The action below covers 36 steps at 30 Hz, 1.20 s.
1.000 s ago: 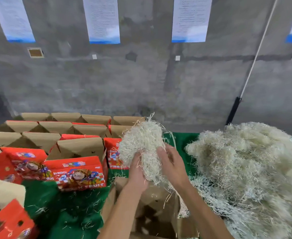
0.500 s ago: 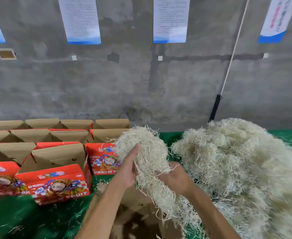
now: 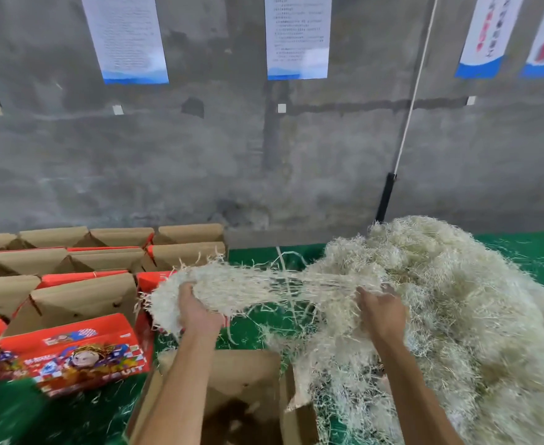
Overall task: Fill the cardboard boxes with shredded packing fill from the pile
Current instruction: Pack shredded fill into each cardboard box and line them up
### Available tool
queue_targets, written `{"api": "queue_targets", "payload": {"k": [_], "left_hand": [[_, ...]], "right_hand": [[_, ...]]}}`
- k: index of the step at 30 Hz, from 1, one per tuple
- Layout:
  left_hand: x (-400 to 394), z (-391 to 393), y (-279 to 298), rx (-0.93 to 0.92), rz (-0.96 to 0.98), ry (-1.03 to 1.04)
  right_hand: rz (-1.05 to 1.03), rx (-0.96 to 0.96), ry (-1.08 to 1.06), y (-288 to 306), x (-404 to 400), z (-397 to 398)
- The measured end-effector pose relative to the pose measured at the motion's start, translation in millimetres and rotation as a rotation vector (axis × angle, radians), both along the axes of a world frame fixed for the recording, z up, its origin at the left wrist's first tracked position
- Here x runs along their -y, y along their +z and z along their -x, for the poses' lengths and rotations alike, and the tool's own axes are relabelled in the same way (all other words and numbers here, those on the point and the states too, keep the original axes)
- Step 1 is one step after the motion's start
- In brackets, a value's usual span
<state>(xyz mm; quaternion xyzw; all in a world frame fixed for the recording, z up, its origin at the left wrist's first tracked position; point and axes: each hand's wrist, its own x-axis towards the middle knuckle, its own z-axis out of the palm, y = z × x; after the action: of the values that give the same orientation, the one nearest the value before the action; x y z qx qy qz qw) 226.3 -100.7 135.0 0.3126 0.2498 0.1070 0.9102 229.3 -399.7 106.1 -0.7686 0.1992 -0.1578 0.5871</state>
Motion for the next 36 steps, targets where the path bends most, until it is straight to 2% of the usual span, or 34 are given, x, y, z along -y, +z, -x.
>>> {"api": "queue_targets", "payload": {"k": [2,5,7,11,13,14,16,18,21,23,25,27,30,32,34,36], "left_hand": [[-6,0,-3,0.027,0.005,-0.022],[62,8,-21,-0.056,-0.245,-0.310],[73,15,-25,-0.094,-0.240,-0.401],[-6,-3,-32,-0.130,-0.185,-0.192],[-19,1,-42,-0.274,-0.281,-0.113],[-9,8,-45,-0.317,-0.365,-0.130],[26,15,-54,-0.270,-0.510,-0.282],[48,17,-56,-0.229,-0.575,-0.401],[48,10,-45,-0.253,-0.544,-0.384],[49,8,-43,-0.258,-0.484,-0.388],[56,11,-41,-0.256,-0.519,-0.454],[59,17,-38,-0.198,-0.633,-0.602],[51,28,-35,-0.034,-0.915,-0.939],[45,39,-45,-0.024,-0.935,-1.056],[35,45,-61,-0.151,-0.910,-0.963],[20,45,-72,-0.303,-0.884,-0.729]], "right_hand": [[-0.032,0.017,-0.108,-4,12,-1],[-0.088,0.024,0.187,-7,-49,-1],[-0.118,0.003,0.258,-5,-64,1],[-0.065,0.053,-0.035,-7,18,-3],[-0.102,0.111,-0.191,-12,36,-1],[-0.111,0.121,-0.209,-12,30,-2],[-0.166,0.064,-0.112,-12,7,-8],[-0.194,0.061,-0.061,-10,-10,-7],[0.085,0.111,-0.178,-9,0,-1],[0.212,0.125,-0.105,-15,-8,10],[0.115,0.113,0.167,-21,-35,21],[-0.056,0.018,0.391,-24,-66,27],[-0.394,-0.095,0.462,-28,-95,31],[-0.493,-0.194,0.477,-35,-107,32],[-0.361,-0.207,0.465,-48,-114,33],[-0.319,-0.119,0.362,-52,-114,36]]}}
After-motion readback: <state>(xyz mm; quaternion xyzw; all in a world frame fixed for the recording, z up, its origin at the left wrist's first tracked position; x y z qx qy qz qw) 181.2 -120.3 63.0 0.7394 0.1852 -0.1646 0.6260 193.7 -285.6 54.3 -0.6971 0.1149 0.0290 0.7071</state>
